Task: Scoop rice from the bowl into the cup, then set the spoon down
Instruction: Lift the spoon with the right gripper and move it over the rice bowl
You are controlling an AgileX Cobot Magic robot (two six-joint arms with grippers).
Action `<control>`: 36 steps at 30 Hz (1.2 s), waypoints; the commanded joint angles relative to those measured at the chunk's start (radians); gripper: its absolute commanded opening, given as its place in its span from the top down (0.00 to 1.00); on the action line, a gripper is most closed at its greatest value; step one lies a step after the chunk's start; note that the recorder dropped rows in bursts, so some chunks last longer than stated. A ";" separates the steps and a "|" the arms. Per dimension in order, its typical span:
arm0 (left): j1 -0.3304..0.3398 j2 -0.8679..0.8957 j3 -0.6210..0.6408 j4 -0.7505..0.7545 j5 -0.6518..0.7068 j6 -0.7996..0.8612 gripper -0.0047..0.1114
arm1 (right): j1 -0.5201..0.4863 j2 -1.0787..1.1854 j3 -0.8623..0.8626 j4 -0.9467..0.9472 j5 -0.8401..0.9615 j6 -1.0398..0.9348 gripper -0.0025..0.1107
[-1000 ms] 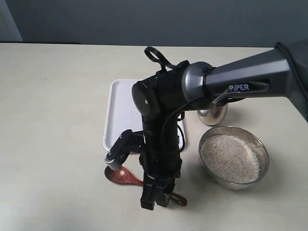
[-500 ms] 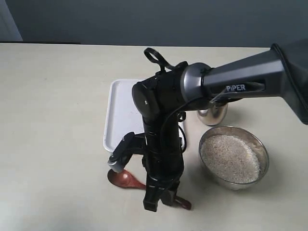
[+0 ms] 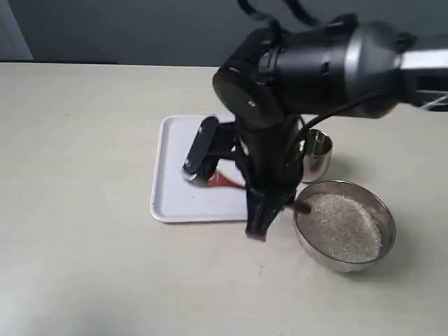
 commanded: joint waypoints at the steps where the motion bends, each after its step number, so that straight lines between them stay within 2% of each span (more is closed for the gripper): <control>1: 0.001 -0.005 -0.002 -0.004 -0.014 -0.006 0.96 | -0.001 -0.108 -0.001 -0.313 0.049 0.073 0.98; 3: 0.001 -0.005 -0.002 -0.004 -0.014 -0.006 0.96 | -0.001 -0.135 -0.001 -0.369 0.049 0.076 0.98; 9: 0.001 -0.005 -0.002 -0.004 -0.014 -0.006 0.96 | -0.001 -0.203 -0.001 -0.282 0.049 0.071 0.98; 20: 0.001 -0.005 -0.002 -0.004 -0.014 -0.006 0.96 | -0.020 -0.238 0.018 -0.372 0.049 0.069 0.98; 22: 0.001 -0.005 -0.002 -0.004 -0.014 -0.006 0.96 | -0.041 -0.252 0.065 -0.405 0.049 0.061 0.98; 25: 0.001 -0.005 -0.002 -0.004 -0.014 -0.006 0.96 | -0.106 -0.335 0.250 -0.414 0.049 0.046 0.98; 29: 0.001 -0.005 -0.002 -0.004 -0.014 -0.006 0.96 | -0.113 -0.429 0.436 -0.510 0.049 0.044 0.98; 34: 0.001 -0.005 -0.002 -0.004 -0.014 -0.006 0.96 | -0.113 -0.429 0.575 -0.677 0.049 0.042 0.98; 36: 0.001 -0.005 -0.002 -0.004 -0.014 -0.006 0.96 | -0.113 -0.406 0.605 -0.691 0.049 0.042 0.98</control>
